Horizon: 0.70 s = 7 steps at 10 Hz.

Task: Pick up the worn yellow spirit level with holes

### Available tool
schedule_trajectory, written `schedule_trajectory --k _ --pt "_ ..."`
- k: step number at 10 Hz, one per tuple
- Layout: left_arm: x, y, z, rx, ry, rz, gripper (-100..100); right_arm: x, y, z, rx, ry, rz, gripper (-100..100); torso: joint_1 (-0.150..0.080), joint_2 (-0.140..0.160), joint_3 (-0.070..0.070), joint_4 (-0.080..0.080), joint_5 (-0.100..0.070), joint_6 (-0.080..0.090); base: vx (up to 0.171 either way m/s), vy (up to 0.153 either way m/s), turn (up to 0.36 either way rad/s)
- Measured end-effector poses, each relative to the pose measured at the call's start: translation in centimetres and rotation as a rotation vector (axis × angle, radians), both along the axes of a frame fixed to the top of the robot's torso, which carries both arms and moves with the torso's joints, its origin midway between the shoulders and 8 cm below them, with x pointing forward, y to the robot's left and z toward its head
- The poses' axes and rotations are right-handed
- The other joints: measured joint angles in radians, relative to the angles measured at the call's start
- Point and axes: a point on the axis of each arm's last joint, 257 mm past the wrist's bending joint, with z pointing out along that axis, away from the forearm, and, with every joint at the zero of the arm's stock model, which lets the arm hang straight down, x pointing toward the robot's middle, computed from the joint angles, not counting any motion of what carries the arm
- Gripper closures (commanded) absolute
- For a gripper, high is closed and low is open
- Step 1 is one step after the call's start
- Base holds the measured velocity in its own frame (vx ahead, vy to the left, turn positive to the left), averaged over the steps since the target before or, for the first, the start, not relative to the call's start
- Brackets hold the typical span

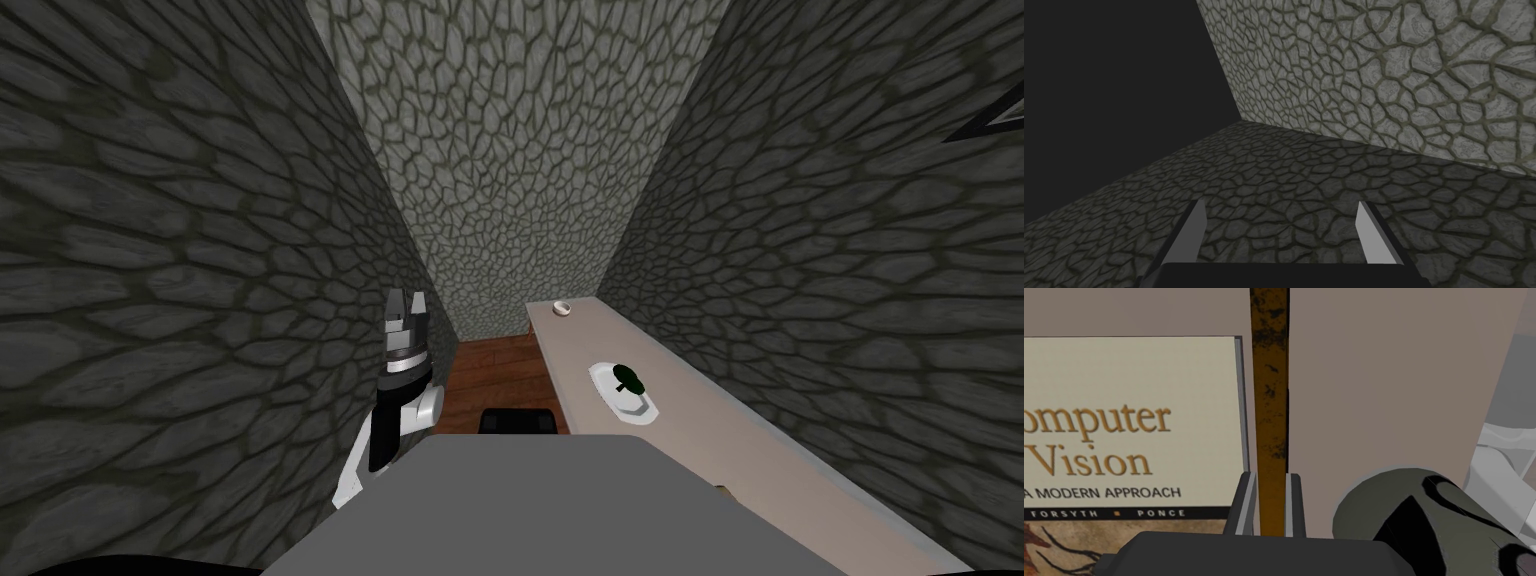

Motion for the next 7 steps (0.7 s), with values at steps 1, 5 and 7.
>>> schedule_trajectory --k 1,5,7 --pt "0.0 0.0 0.0 0.0 0.0 0.0 0 0.0 0.06 -0.02 0.001 0.0 0.001 100 0.0 0.0 0.0 0.0 0.0 0.0 0.0 0.0 0.0" --pt "0.0 -0.01 0.01 0.0 0.0 0.0 0 0.43 -0.42 -0.02 -0.003 -0.003 -0.021 100 0.001 0.005 0.003 0.002 0.001 -0.002 -0.059 0.021 0.101" --pt "0.0 0.0 0.0 0.0 0.0 0.0 0 0.6 -0.61 0.34 0.002 0.001 -0.024 100 0.001 0.005 0.003 0.001 0.001 0.0 -0.056 0.026 0.051"
